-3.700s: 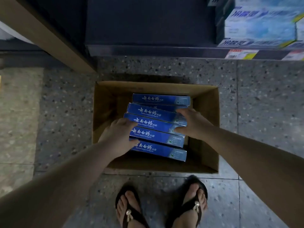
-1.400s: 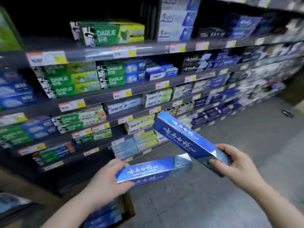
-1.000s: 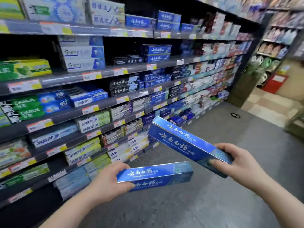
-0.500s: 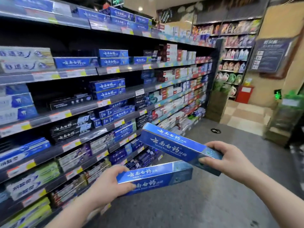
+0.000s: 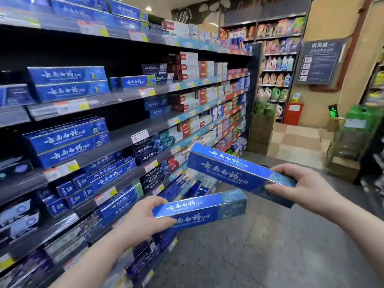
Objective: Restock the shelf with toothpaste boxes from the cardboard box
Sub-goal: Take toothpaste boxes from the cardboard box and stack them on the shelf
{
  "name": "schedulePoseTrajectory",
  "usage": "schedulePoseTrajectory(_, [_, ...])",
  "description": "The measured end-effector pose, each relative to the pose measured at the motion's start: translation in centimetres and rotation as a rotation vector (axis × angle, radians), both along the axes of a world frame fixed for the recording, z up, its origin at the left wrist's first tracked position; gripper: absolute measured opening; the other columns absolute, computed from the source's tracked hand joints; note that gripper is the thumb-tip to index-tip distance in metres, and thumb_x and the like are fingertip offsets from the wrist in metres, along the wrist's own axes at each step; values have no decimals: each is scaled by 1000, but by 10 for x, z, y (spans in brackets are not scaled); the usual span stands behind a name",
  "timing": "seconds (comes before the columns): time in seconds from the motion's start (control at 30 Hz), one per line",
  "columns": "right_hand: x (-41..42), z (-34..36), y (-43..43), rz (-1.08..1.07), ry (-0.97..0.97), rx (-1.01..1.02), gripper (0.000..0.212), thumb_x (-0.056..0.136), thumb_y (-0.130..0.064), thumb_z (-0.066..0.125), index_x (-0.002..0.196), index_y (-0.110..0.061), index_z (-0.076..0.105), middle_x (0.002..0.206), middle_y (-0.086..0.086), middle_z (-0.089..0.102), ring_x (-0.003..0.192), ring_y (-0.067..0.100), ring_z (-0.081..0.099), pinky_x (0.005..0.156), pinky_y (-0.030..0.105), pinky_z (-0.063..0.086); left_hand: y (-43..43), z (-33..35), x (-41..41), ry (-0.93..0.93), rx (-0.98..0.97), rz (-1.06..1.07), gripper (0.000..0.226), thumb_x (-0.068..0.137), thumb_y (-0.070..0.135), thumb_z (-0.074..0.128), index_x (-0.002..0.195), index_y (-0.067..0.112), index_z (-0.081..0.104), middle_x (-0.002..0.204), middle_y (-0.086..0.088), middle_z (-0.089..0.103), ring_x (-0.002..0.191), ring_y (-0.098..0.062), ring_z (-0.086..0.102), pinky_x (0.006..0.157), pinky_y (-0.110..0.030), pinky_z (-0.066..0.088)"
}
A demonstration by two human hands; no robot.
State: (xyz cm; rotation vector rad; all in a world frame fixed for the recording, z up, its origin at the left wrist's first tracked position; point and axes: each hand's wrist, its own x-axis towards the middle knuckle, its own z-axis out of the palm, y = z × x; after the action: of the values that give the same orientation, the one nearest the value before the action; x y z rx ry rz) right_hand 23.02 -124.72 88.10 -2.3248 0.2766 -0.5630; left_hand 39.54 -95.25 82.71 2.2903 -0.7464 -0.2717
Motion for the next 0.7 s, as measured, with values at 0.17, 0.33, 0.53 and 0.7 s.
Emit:
schedulePoseTrajectory(0.17, [78, -8, -95, 56, 13, 7, 20, 69, -29, 77, 80, -38, 63, 88, -30, 62, 72, -6, 59, 64, 11, 45, -75, -9, 66, -6, -2, 46, 38, 62, 45, 69, 95, 29, 61, 96, 10, 59, 84, -4, 55, 68, -16, 39])
schedulePoseTrajectory(0.33, [176, 1, -200, 157, 12, -2, 49, 37, -71, 69, 83, -55, 59, 85, -20, 69, 75, -6, 61, 62, 8, 44, -165, -10, 134, 24, -66, 195, 25, 70, 34, 73, 92, 31, 61, 93, 7, 64, 72, -6, 57, 60, -23, 43])
schedulePoseTrajectory(0.53, [264, 13, -265, 276, 14, -30, 27, 58, -49, 79, 81, -47, 64, 82, -18, 69, 66, -10, 59, 55, 6, 44, -218, 2, 178, -11, -63, 332, 26, 71, 32, 74, 87, 41, 55, 97, 11, 60, 89, -13, 59, 77, -28, 44])
schedulePoseTrajectory(0.7, [365, 9, -300, 338, -42, -44, 63, 30, -92, 49, 84, -60, 58, 89, -40, 61, 78, -14, 58, 66, 3, 42, -238, 15, 250, -59, -47, 479, 24, 69, 29, 76, 89, 32, 61, 85, 11, 62, 72, -7, 56, 60, -14, 40])
